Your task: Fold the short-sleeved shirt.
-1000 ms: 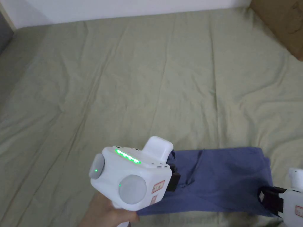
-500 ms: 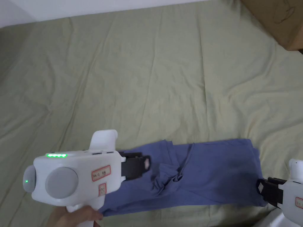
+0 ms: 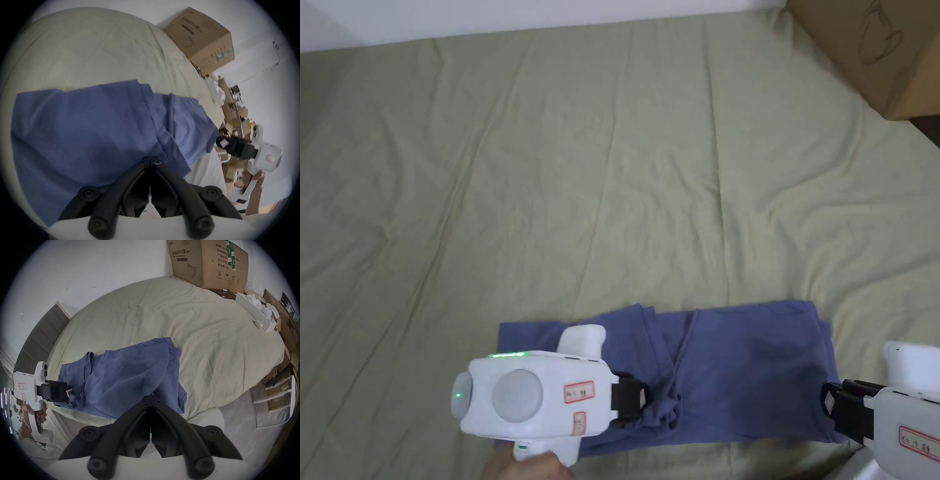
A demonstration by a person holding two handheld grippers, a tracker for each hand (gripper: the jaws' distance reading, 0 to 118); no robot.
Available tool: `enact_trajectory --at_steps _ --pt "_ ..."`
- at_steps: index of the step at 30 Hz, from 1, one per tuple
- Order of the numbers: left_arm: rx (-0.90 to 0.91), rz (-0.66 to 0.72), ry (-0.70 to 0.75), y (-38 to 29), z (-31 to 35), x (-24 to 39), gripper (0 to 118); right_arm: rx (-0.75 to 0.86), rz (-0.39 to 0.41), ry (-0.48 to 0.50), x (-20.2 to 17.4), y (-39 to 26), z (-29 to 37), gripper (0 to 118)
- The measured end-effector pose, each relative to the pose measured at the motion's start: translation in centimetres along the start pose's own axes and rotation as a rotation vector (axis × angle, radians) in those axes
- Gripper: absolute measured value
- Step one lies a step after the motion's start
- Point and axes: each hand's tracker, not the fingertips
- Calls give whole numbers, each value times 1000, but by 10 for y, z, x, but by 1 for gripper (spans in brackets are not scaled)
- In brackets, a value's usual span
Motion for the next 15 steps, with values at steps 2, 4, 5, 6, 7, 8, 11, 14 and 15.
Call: enact_trajectory --at_steps 2,4,5,6,7,8,11,14,15 --pt "2 -19 -24 0 0 6 1 2 -3 -4 1 -1 2 0" --pt "-4 -30 -59 0 -1 7 1 -2 -11 -3 2 -1 2 0" --pt "-17 -34 -61 -1 -4 8 1 -4 -12 -3 2 -2 1 0" --pt "-29 -45 -53 -2 -5 11 1 -8 -12 -6 2 -2 1 0" --pt "-28 -77 -45 -5 -4 14 1 -8 -11 -11 1 -3 2 0" --pt "-25 -87 -52 -7 -3 17 1 -7 -8 -9 0 -3 2 0" --pt "-43 -73 -142 -9 -4 22 1 -14 0 -2 -3 -4 2 0" --pt "-65 -130 -163 -17 -4 30 1 -17 14 -5 -10 -3 4 0" --pt "-63 -148 -151 -19 -2 31 1 -16 15 -4 -11 -3 5 0"
